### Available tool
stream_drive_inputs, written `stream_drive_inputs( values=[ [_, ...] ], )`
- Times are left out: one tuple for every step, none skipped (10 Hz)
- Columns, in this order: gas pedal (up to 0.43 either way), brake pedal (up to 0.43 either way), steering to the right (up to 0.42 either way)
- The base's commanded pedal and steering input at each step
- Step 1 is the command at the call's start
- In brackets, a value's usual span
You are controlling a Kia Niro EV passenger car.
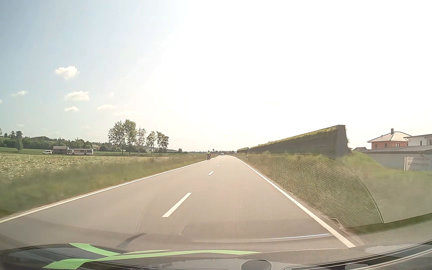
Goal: Follow the waypoints while adhering to traffic rules and regulations
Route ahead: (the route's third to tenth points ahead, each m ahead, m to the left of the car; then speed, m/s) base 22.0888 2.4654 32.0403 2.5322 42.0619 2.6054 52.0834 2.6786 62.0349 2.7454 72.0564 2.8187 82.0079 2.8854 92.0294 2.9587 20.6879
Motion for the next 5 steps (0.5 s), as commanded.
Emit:
stream_drive_inputs(
  values=[
    [0.098, 0.000, -0.001],
    [0.098, 0.000, -0.001],
    [0.098, 0.000, -0.001],
    [0.098, 0.000, -0.001],
    [0.098, 0.000, -0.001]
  ],
)
